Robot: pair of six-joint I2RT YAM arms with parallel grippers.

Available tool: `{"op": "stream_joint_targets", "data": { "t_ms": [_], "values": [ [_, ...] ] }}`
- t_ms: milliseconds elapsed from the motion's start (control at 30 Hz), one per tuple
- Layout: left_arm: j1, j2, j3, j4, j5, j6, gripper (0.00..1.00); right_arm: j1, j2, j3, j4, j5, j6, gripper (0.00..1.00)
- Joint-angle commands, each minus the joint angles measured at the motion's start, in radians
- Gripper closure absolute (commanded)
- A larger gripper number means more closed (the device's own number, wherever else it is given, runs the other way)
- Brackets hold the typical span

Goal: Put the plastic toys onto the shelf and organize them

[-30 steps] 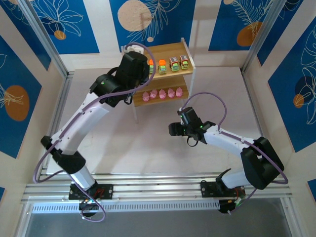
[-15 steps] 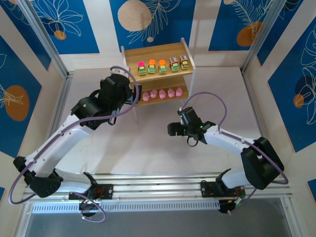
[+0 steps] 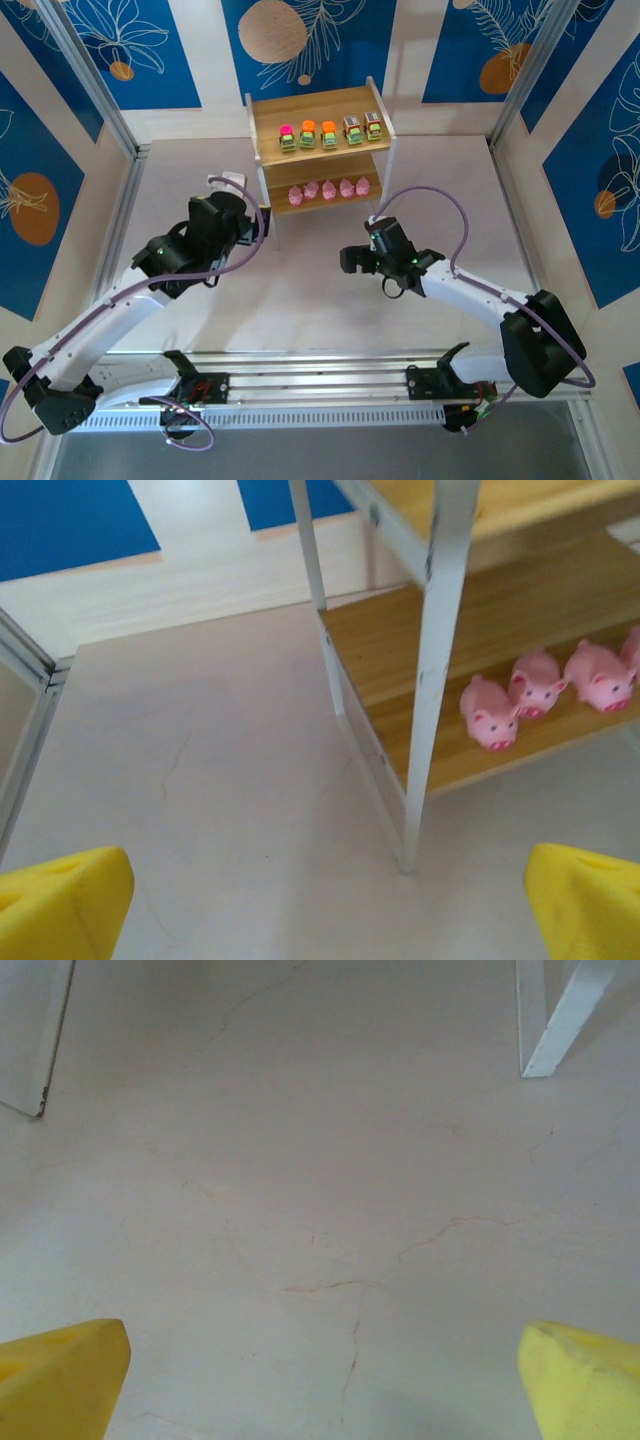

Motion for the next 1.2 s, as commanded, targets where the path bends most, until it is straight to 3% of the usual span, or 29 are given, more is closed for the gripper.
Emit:
{"op": "stream_joint_targets", "data": {
  "t_ms": [0, 200, 433, 667, 867, 1167],
  "values": [
    [0.025, -0.042, -0.066, 0.038, -0.005, -0.033, 0.0, -0.001, -0.026, -0.01, 0.01, 0.033, 0.008, 0.01],
    [0.07, -0.074, -0.194, 0.088, 0.006, -0.068, 0.0, -0.002, -0.048, -0.022, 0.012, 0.064, 0.01, 0.01],
    [0.218, -0.06, -0.331, 0.194, 0.127, -0.086, 0.0, -0.004, -0.083, -0.043, 0.021, 0.099, 0.011, 0.01],
    [0.314, -0.033, -0.462, 0.412, 0.248, 0.076, 0.0, -0.006, -0.095, -0.053, 0.026, 0.12, 0.011, 0.01],
    [0.331, -0.042, -0.628, 0.691, 0.245, 0.224, 0.0, -0.007, -0.101, -0.054, 0.025, 0.132, 0.008, 0.01],
    [0.353, 0.072, -0.7, 0.923, 0.212, 0.351, 0.0, -0.011, -0.093, -0.051, 0.025, 0.135, 0.006, 0.01]
  ]
}}
